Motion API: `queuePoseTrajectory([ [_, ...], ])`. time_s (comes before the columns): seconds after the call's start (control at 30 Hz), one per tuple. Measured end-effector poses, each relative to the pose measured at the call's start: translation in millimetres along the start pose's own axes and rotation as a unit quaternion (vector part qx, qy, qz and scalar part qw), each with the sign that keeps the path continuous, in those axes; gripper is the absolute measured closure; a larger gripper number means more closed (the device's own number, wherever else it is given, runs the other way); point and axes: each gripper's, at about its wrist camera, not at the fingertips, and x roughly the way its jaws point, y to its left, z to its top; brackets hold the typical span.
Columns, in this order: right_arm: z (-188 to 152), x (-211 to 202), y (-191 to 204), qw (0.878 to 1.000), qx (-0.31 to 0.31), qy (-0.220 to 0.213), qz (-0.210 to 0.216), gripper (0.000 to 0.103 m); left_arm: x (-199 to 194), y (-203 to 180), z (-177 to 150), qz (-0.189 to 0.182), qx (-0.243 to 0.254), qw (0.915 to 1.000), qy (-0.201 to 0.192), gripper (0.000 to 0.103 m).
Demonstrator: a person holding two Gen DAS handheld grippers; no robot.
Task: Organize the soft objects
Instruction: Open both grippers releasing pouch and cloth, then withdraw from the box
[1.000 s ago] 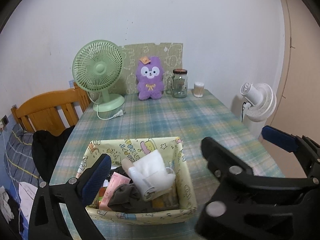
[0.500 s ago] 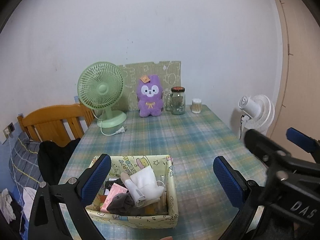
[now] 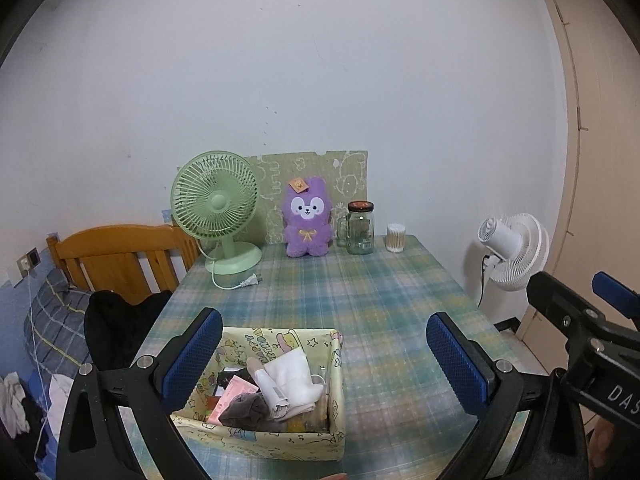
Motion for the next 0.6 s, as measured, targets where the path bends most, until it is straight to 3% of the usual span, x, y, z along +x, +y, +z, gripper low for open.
queuePoseTrajectory([
  [0.6,2.9,-6.1,2.3,1.000,-0.002,-0.009,0.012,0.000,-13.7,12.0,0.4,0.028,-0.016,0.9993,-0.017,0.000],
])
